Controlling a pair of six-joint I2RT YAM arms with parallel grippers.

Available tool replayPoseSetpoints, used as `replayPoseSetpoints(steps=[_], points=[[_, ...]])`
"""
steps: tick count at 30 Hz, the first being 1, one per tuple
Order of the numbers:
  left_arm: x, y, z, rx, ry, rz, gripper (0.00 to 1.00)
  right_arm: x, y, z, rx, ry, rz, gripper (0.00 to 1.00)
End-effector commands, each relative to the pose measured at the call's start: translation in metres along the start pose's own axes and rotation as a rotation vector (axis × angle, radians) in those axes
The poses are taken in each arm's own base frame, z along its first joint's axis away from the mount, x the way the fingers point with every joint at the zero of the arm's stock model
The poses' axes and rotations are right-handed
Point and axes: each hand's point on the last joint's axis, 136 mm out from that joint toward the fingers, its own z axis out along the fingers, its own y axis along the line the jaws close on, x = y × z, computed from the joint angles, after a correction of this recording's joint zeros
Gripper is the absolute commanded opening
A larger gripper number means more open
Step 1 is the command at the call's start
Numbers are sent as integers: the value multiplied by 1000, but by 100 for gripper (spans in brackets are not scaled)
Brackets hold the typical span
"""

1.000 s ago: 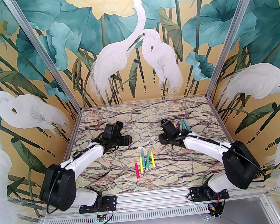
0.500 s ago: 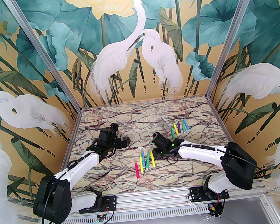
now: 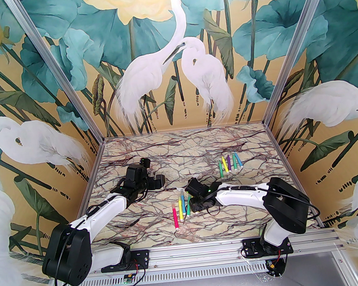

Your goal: Open the pen caps

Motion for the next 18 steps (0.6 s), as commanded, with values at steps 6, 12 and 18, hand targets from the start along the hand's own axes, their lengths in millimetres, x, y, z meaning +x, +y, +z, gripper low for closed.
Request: replayPoseSetpoints(steps=[6,12,18], points=[[-5,1,-6,3,-34,-5,98,0,3,8,12,14,21,44],[-4,1,-6,7,-32,-2,98,3,-2,14,43,34,19,41],[-4,0,-5,13,-33,-4,98,4,-6,19,79,46,10,38]])
